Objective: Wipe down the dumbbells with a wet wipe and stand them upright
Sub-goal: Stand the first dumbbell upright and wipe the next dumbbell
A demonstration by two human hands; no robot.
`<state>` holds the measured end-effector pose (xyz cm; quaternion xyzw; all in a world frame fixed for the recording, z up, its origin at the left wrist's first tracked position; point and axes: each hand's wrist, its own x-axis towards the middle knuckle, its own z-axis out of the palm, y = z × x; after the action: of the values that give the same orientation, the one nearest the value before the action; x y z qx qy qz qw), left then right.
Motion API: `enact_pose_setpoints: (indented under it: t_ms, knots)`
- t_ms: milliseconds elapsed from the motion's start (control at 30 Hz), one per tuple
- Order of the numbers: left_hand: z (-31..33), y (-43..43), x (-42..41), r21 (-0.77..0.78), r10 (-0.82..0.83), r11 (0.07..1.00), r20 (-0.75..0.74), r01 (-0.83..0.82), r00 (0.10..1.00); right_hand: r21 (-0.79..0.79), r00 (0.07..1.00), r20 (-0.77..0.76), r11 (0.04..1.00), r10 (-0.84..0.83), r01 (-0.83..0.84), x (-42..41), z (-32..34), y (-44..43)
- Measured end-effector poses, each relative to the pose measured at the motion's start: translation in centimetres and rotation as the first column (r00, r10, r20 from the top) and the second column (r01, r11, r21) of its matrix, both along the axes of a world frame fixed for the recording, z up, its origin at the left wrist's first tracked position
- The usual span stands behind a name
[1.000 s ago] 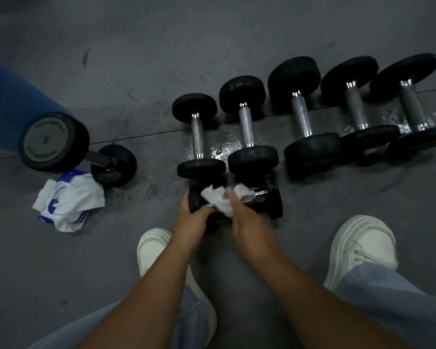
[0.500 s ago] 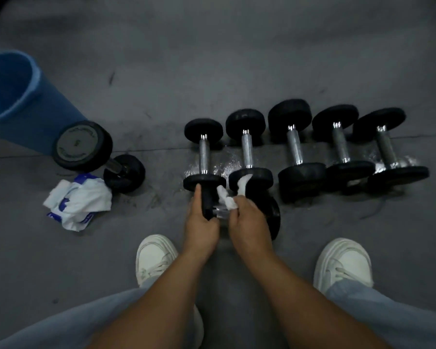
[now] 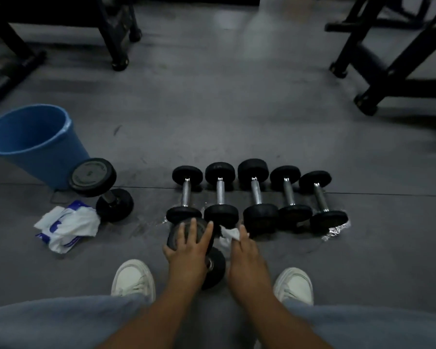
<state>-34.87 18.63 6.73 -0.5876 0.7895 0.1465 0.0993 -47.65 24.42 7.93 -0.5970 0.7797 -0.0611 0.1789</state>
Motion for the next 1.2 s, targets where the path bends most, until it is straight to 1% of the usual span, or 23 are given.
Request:
enact_pose_setpoints:
  t_ms: [67,133,267,367,433,600,667,767,933,1067,1200]
  knots:
    - [-1.2,1.4,-0.1,-0.002,-0.089,0.996,0.032,0.089,0.995,0.028,1.0,0.004,1.0,0.001,-0.001,0.0,0.5,0.9]
    - [-1.7,2.5,-0.4,0.031,-0.165,0.986,0.049,0.163,0.985,0.036,1.0,-0.028,0.999,-0.007,0.008,-0.4,0.6,1.6]
    - [-1.4,3.2,-0.6,0.105,-0.252,0.963,0.036,0.247,0.967,0.056,0.997,-0.035,0.996,-0.073,0.075,-1.4,0.2,2.3]
    - [-1.0,2.0,0.0,0.138,-0.224,0.966,0.018,0.219,0.975,0.058,0.993,-0.023,0.992,-0.112,0.113,-1.8,-0.5,2.4]
    - [-0.7,1.0,0.3,0.175,-0.2,0.964,-0.005,0.198,0.98,0.062,0.994,-0.005,0.992,-0.111,0.111,-1.8,-1.1,2.5]
    - [0.2,0.3,0.7,0.2,-0.249,0.948,-0.031,0.25,0.968,0.051,0.999,0.032,0.998,-0.037,0.036,-2.0,-1.5,1.8]
    - [0.8,-0.1,1.7,0.199,-0.229,0.953,-0.014,0.227,0.973,0.032,1.0,0.002,0.999,0.03,-0.03,-1.4,-1.2,0.5]
    - [3.0,-2.1,4.7,0.156,-0.153,0.977,0.038,0.145,0.988,-0.059,0.989,-0.024,0.988,0.143,-0.144,0.1,-0.4,-2.7]
    - [8.1,-8.1,10.2,-0.025,-0.032,0.999,0.125,0.036,0.992,-0.211,0.968,-0.018,0.946,0.249,-0.247,3.0,2.8,-10.3]
    - [10.0,-13.4,12.0,-0.119,0.027,0.993,0.105,-0.014,0.994,-0.232,0.958,-0.05,0.929,0.284,-0.288,4.3,4.8,-15.3]
    - [8.6,-17.6,11.7,-0.138,0.025,0.99,0.076,-0.015,0.997,-0.237,0.955,-0.097,0.925,0.282,-0.297,4.1,4.6,-19.0]
